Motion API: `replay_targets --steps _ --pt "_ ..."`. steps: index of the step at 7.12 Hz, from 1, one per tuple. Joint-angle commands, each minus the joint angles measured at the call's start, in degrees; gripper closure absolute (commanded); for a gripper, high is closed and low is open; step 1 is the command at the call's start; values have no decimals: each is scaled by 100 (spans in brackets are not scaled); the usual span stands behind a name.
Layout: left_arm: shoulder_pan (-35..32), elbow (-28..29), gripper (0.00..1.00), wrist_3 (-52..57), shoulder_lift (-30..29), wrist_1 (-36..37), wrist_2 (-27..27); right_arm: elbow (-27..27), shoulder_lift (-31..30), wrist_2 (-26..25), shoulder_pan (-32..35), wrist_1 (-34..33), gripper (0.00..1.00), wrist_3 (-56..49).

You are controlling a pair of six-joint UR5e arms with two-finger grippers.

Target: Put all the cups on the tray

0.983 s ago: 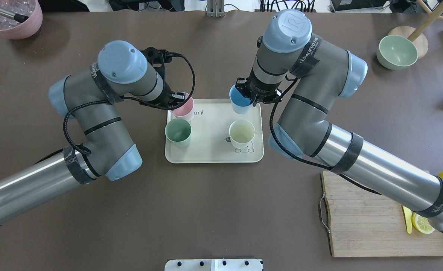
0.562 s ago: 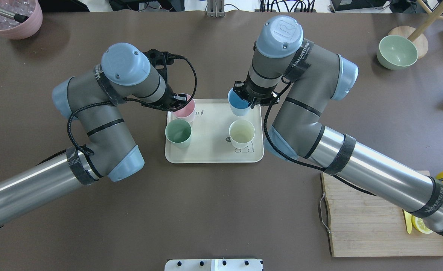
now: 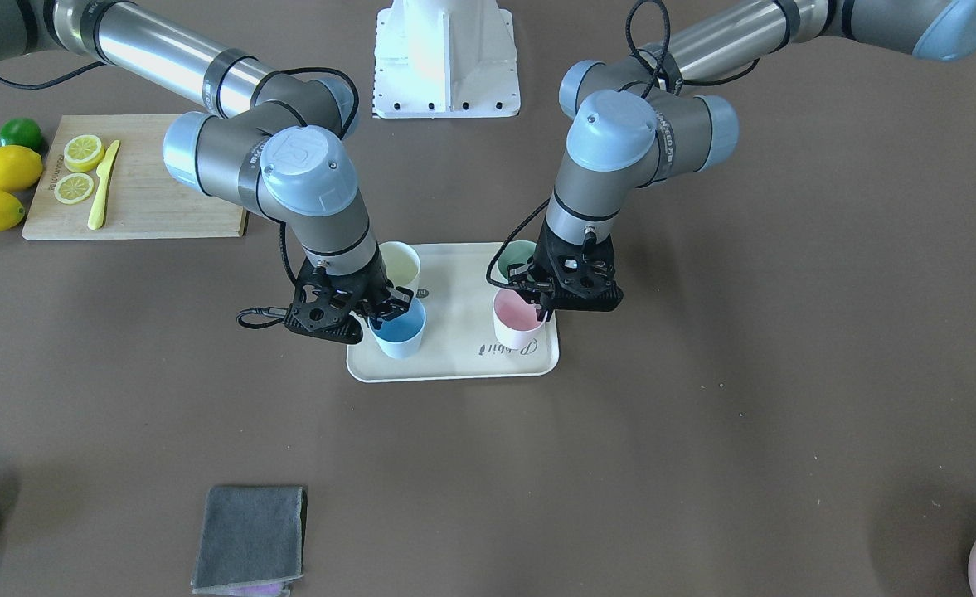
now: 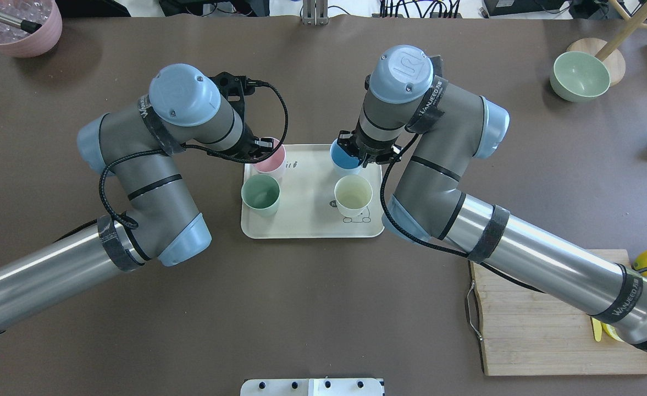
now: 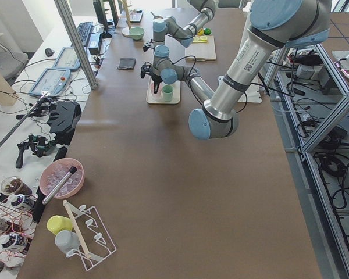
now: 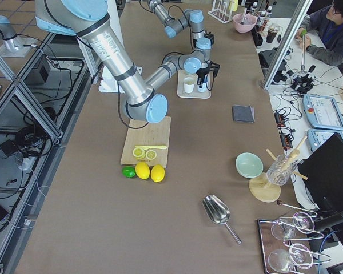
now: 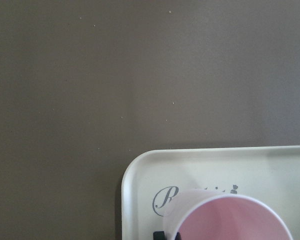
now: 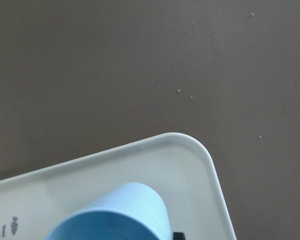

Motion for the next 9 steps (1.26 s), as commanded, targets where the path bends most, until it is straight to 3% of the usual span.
replay_targets --steps 1,2,3,4,5,6,9 --pt "1 -1 100 0 0 0 -1 -230 -15 -1 -31 367 100 2" --pt "1 -1 100 9 9 -9 8 -239 -15 -1 -31 379 100 2" --pt "1 7 100 26 9 -9 8 -239 -15 -1 -31 379 80 10" --pt "1 8 76 35 9 -17 -1 -231 -15 7 -31 396 47 2" --pt "1 -1 43 44 9 -18 -1 -205 -15 7 -23 405 0 -59" --pt "1 -1 4 53 9 -9 8 -161 2 42 38 396 0 -77" --pt "-104 -141 3 53 0 0 -18 190 -6 305 310 309 0 -86"
